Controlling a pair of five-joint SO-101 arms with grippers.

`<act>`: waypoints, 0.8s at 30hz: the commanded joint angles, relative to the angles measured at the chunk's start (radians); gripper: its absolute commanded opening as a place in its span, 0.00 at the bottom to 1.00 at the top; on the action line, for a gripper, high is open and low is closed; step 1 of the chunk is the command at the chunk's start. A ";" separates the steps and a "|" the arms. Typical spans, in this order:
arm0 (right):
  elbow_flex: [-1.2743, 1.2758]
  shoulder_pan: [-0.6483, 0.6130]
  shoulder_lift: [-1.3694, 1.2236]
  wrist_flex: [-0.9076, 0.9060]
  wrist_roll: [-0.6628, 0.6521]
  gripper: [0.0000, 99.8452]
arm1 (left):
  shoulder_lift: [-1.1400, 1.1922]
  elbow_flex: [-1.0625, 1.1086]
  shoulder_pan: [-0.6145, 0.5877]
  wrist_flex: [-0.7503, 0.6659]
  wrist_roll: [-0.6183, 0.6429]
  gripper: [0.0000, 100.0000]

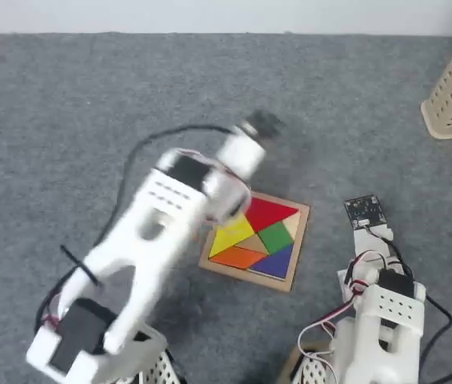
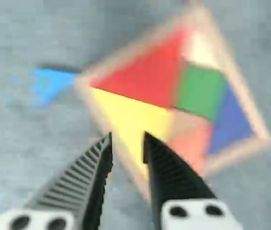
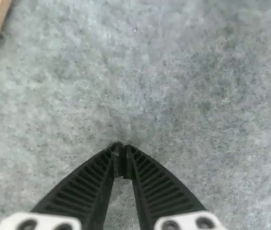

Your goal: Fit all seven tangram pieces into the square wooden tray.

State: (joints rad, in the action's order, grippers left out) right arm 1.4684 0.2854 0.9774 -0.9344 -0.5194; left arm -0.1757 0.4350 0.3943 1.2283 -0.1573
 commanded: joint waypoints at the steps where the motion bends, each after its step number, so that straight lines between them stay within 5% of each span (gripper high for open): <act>1: -0.009 -0.008 0.024 0.013 -0.020 0.01 | 0.066 -0.045 -0.164 -0.157 0.083 0.17; 5: -0.009 -0.008 0.024 0.013 -0.020 0.01 | 0.241 -0.130 -0.209 -0.199 0.189 0.17; 10: -0.009 -0.007 0.024 0.015 -0.018 0.01 | 0.443 -0.328 -0.222 -0.086 0.315 0.17; 19: -0.060 -0.025 0.012 0.180 -0.017 0.01 | 0.411 -0.397 -0.621 -0.017 0.341 0.18; 24: -0.393 -0.213 -0.145 -0.042 0.017 0.09 | 0.416 -0.300 -0.709 -0.035 0.310 0.18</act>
State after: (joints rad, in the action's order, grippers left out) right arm 1.3871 0.2163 0.9605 -0.8132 -0.5194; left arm 0.3030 0.0790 -0.2670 1.2083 0.1680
